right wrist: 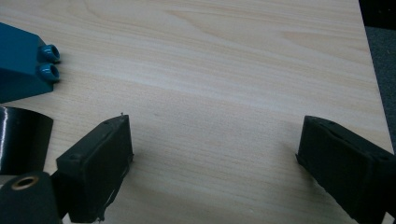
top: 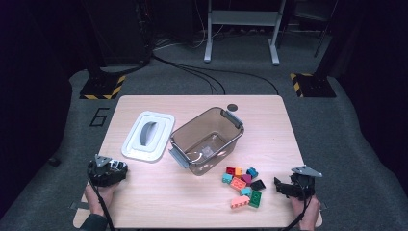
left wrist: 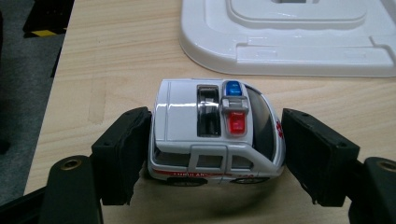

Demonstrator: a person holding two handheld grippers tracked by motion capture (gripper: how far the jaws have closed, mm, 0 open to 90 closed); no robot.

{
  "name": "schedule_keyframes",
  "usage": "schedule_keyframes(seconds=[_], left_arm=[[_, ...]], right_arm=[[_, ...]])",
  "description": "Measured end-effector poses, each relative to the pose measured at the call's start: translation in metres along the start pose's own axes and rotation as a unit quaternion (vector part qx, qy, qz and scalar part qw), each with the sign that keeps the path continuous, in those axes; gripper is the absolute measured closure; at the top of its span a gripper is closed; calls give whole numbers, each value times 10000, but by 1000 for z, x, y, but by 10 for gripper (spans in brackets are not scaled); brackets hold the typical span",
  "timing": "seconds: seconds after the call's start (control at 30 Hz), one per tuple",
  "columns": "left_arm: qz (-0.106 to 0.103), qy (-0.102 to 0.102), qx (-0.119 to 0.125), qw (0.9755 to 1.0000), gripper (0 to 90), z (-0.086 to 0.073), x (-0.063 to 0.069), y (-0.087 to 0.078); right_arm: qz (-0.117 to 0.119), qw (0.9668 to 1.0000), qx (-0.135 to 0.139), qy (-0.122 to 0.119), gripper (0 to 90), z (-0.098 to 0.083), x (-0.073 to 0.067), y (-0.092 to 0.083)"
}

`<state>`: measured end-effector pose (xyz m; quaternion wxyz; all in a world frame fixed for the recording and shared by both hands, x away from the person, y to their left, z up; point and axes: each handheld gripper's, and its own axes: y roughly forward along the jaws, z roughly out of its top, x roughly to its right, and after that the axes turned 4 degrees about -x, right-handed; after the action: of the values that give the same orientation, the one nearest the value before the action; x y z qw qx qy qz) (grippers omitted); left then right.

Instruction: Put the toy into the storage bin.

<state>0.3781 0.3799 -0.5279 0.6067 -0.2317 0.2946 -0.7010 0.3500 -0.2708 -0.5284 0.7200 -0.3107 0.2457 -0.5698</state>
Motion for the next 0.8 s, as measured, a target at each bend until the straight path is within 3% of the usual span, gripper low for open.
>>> schedule_keyframes(seconds=[0.27, 0.8], left_arm=[[-114, 70, 74, 9999, 259, 2, 4, -7], [-821, 230, 226, 9961, 259, 26, 23, -30]], right_arm=[[0, 10000, 0, 0, 91, 0, 0, 0], [2, 10000, 1, 0, 92, 0, 0, 0]])
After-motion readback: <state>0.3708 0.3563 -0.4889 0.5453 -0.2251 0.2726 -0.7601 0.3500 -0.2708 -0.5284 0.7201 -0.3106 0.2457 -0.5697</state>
